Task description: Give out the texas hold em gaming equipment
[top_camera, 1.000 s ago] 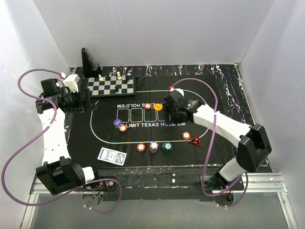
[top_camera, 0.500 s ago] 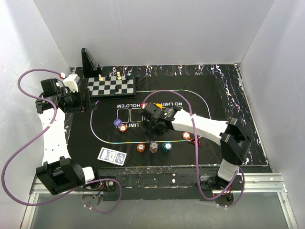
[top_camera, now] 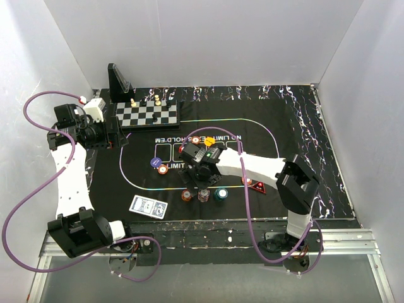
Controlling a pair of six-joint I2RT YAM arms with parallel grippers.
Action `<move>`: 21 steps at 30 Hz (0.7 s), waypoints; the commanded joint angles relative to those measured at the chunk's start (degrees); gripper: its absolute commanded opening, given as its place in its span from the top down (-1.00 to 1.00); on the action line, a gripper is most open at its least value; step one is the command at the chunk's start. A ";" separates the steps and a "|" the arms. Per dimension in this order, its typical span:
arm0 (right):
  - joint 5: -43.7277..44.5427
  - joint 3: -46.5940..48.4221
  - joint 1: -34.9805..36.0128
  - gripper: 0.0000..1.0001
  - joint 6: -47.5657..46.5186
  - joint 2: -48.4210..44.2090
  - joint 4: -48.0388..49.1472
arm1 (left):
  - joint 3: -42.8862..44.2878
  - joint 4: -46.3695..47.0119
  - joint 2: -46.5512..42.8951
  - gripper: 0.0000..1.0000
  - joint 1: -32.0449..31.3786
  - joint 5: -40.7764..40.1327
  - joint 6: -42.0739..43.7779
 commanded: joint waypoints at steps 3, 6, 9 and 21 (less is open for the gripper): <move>-0.80 0.95 0.38 -0.73 -0.43 0.98 0.80 | 1.22 0.39 -1.37 -0.96 0.46 -0.40 0.44; -0.89 0.95 0.38 -0.65 -0.43 1.42 1.07 | 0.96 0.39 -1.45 -0.96 0.46 -0.49 0.53; -1.24 0.51 0.38 -0.56 -0.34 1.77 1.42 | 0.78 0.57 -1.45 -0.96 0.46 -0.58 0.44; -0.45 -1.69 0.38 -0.36 0.54 1.25 2.04 | 0.60 0.48 -1.63 -0.96 0.64 -0.58 0.62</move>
